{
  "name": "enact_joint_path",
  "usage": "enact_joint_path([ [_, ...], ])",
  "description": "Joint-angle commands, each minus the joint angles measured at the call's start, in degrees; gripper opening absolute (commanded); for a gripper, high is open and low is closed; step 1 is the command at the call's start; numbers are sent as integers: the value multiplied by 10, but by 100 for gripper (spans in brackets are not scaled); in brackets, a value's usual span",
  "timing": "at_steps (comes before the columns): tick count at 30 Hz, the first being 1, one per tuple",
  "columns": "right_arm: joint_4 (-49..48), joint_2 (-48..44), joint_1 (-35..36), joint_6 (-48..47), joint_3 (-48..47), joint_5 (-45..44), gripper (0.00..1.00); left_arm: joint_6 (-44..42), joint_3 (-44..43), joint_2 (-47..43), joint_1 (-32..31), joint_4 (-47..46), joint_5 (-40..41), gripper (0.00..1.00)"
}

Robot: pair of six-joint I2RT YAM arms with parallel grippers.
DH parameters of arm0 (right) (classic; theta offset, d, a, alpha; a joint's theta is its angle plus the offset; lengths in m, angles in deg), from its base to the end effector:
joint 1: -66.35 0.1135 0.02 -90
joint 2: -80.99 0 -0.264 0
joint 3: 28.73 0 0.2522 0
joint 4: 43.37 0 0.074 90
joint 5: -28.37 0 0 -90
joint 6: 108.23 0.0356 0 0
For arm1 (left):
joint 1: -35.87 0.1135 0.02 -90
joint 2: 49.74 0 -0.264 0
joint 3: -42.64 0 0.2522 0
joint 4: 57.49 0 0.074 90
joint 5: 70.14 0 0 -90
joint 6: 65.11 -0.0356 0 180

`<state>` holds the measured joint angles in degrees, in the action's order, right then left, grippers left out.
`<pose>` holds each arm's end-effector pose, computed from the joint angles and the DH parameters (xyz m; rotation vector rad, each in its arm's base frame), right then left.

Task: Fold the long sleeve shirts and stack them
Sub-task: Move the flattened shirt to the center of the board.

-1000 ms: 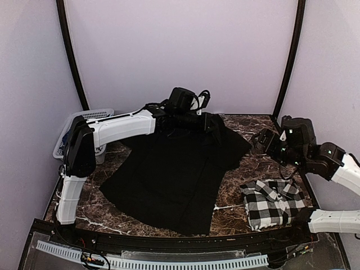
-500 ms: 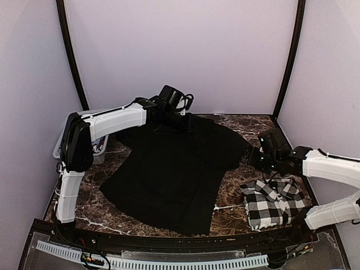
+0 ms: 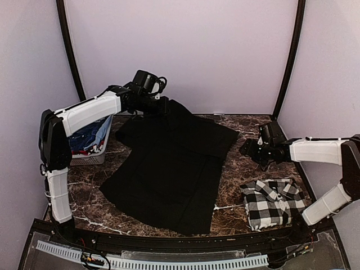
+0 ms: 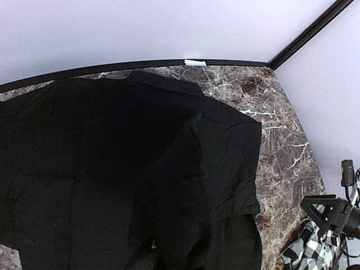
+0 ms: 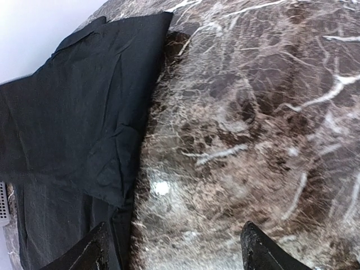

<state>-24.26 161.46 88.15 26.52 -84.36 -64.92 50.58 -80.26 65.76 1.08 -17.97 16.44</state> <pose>0.2645 0.1036 0.1919 0.5047 2.3393 0.5005 0.3901 -0.2736 0.3260 0.2115 2.1982 -0.6718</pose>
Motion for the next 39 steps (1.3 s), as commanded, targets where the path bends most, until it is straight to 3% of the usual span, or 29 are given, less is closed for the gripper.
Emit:
enact_joint_path([
  [1,-40,54,-7,-24,-57,45,75,-4,39,-48,26,4,18,0],
  [7,-50,155,-11,-26,-130,56,72,-18,56,-45,36,-7,-14,0],
  [17,-91,319,-59,-8,-243,102,58,-17,85,-34,37,-34,-62,0],
  [26,-101,385,-74,-12,-306,130,50,-6,96,-27,37,-66,-103,0],
  [29,-100,399,-78,-15,-323,145,38,5,102,-27,34,-79,-119,0],
  [34,-45,422,-94,-30,-371,150,3,22,108,-23,20,-98,-125,0],
  [39,47,437,-127,-59,-445,147,0,52,114,-16,-5,-118,-112,0],
])
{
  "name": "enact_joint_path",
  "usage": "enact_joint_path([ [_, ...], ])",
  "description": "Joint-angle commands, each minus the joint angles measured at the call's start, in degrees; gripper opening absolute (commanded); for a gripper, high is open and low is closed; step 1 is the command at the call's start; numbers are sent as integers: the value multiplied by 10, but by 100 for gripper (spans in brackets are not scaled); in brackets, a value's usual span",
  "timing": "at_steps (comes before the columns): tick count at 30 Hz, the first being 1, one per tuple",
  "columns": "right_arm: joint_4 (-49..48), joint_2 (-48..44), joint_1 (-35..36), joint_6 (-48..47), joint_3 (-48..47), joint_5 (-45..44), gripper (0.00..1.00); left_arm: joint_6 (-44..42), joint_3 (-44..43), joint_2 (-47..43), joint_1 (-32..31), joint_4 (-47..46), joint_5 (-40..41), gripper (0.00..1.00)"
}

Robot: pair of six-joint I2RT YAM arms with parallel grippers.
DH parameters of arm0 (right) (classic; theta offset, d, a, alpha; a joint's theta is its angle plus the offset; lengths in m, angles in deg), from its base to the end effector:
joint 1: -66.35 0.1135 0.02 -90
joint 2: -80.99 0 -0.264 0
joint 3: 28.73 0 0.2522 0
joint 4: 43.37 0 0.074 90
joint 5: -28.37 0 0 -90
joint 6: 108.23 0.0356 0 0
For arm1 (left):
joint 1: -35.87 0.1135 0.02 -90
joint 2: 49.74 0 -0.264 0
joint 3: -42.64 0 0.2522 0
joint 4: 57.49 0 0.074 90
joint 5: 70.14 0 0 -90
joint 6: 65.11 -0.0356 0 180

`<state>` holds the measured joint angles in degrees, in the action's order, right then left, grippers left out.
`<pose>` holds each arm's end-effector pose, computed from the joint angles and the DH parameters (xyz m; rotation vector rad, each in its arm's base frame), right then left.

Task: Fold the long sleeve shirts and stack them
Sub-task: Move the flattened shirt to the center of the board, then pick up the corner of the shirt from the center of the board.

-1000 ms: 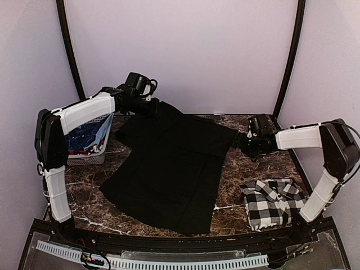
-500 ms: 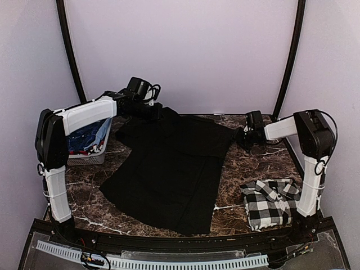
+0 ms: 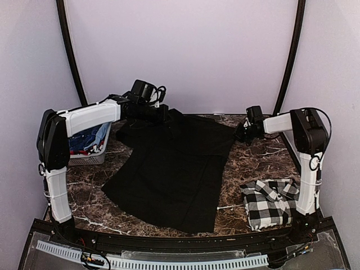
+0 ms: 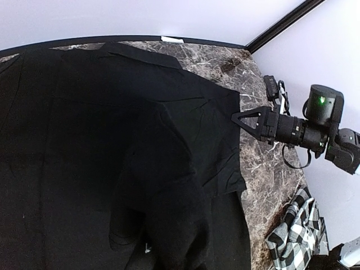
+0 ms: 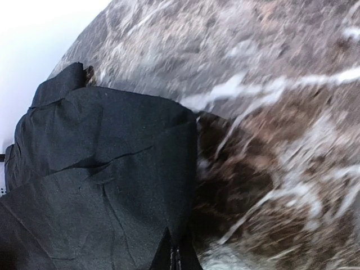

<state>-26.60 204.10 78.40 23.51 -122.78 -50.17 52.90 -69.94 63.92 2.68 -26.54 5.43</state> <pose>0.4489 0.1031 0.1340 0.5329 2.4011 0.6710 0.3885 -0.2647 0.2930 0.2581 2.2300 -0.8755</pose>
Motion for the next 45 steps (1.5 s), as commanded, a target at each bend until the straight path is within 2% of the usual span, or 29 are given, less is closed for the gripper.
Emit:
enact_joint_path([
  [1,88,15,-35,-35,-79,-1,0,34,12,4,-28,-36,4,0],
  [7,214,72,-55,-93,-228,-5,0,84,18,28,-50,-73,10,0],
  [10,227,70,-55,-106,-243,13,19,88,11,38,-53,-76,17,0],
  [14,208,13,-38,-118,-179,3,47,63,-22,56,-53,-50,24,0],
  [15,209,-5,-31,-123,-160,-6,51,52,-32,59,-53,-40,26,0],
  [18,202,-73,-4,-131,-81,-28,56,36,-41,60,-45,-25,26,0],
  [24,159,-244,58,-110,111,-44,56,12,-39,62,-33,-15,-1,0],
  [28,174,-306,123,-83,190,-71,54,6,-35,64,-32,-21,-21,0],
  [35,187,-416,207,-5,298,-112,43,13,-33,67,-31,-24,-35,0],
  [45,299,-551,369,161,405,-185,40,7,-43,67,-32,-16,-36,0],
])
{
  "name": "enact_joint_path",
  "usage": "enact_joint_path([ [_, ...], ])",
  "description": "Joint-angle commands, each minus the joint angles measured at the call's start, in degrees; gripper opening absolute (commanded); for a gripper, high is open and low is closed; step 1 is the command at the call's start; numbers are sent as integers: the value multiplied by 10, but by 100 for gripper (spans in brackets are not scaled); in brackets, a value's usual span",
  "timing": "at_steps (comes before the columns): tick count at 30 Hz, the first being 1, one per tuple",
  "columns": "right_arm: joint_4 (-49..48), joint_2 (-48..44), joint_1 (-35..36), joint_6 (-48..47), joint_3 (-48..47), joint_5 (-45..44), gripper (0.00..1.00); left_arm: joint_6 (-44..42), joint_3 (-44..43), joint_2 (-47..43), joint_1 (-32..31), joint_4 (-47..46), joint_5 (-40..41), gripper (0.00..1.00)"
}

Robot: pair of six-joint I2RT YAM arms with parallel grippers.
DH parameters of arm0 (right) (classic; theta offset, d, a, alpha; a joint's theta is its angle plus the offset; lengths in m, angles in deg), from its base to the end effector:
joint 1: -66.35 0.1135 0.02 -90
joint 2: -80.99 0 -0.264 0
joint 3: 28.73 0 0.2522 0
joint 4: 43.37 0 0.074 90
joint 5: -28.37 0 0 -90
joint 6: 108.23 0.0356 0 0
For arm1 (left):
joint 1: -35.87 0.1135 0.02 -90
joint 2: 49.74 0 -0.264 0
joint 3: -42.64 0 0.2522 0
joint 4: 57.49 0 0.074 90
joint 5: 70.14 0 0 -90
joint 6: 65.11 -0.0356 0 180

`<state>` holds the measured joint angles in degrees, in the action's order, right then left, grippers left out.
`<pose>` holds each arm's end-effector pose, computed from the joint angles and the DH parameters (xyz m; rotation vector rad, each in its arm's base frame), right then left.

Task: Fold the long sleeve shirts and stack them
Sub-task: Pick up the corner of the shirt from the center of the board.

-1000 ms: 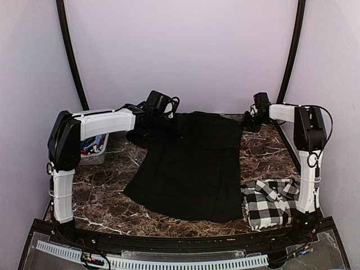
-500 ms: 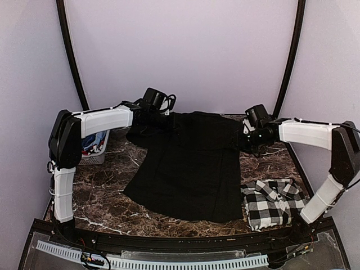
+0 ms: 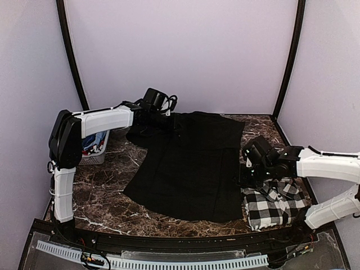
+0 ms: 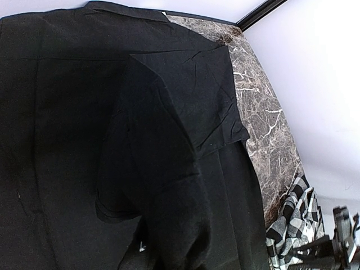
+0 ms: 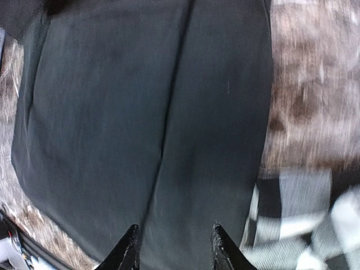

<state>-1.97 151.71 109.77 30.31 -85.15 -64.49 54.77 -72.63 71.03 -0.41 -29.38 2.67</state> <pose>0.1748 0.1630 0.2099 0.1382 2.6356 0.5399 0.3937 -0.3020 0.2564 0.3132 2.2770 -0.9605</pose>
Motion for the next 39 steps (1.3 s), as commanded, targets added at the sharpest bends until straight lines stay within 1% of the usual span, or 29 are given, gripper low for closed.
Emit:
enact_joint_path([
  [1,59,-27,77,111,33,-46,40,-12,-17,-4,-1,13,-10,0],
  [4,86,-9,136,166,38,-60,39,-13,-17,-4,-1,14,-11,0],
  [6,97,-1,161,195,44,-68,39,-12,-17,-4,-1,13,-13,0],
  [13,108,30,214,260,64,-66,37,-8,-19,-4,-1,9,-17,0],
  [20,141,33,240,308,64,-79,33,-9,-22,-4,-1,8,-17,0],
  [23,134,26,240,322,82,-79,30,-9,-23,-4,-1,6,-16,0],
  [28,105,32,241,332,102,-83,27,-6,-22,-4,0,-3,-13,0],
  [35,93,47,241,327,93,-93,16,-4,-32,-4,-1,-12,-10,0],
  [39,112,44,241,313,68,-103,1,-3,-50,-4,-1,-15,-5,0],
])
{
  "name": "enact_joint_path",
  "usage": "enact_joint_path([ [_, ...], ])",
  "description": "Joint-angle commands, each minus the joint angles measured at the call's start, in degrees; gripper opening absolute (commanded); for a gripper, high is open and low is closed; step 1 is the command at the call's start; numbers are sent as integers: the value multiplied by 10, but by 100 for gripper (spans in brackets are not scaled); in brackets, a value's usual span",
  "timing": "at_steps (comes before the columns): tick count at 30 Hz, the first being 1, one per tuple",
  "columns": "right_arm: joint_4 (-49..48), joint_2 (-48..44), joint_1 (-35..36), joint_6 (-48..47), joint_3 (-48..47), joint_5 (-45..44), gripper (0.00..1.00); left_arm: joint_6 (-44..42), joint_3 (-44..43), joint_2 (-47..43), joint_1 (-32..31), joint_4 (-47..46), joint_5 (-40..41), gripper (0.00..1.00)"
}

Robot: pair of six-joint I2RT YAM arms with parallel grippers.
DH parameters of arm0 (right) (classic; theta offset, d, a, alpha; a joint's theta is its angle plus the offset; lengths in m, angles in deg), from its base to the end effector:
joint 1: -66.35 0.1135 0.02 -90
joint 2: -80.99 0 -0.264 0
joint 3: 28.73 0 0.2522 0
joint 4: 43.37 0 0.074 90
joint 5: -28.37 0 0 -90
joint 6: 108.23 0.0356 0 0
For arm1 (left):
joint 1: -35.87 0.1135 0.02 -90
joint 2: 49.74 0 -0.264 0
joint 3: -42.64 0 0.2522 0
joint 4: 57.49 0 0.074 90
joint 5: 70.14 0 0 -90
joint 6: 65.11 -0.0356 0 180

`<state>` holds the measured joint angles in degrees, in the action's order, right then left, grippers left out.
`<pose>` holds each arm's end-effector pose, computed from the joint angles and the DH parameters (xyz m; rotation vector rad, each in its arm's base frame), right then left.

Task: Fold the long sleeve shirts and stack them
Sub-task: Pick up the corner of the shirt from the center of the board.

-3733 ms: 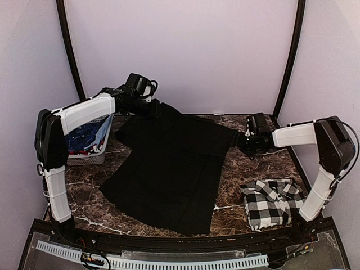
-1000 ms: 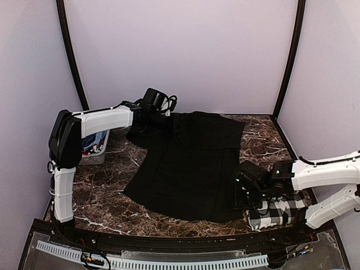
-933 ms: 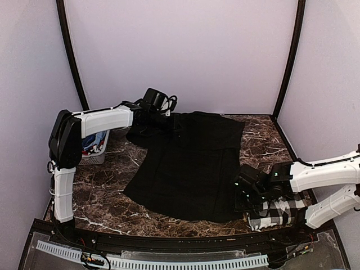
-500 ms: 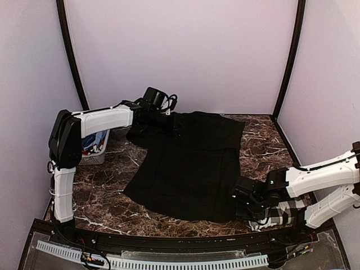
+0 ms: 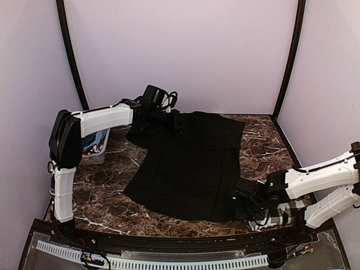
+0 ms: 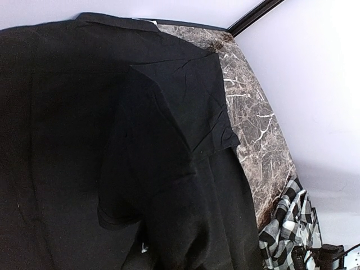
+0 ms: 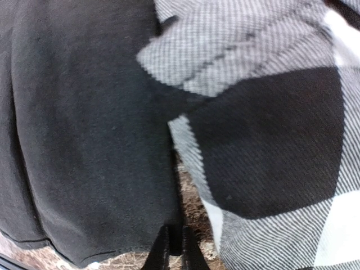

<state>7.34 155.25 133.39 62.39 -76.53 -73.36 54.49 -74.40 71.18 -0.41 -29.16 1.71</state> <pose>0.0840 0.1798 0.1491 0.3728 2.8506 0.2282 0.3953 -0.3039 0.2654 0.3315 2.2509 -0.9840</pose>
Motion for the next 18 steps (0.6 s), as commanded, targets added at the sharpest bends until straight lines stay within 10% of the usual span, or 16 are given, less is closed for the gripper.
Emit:
enact_joint_path([
  [1,30,8,5,-11,-27,-19,0,-1,-35,-5,-1,-19,6,0],
  [18,42,109,12,-213,-264,-38,0,-31,-137,9,33,-64,24,0],
])
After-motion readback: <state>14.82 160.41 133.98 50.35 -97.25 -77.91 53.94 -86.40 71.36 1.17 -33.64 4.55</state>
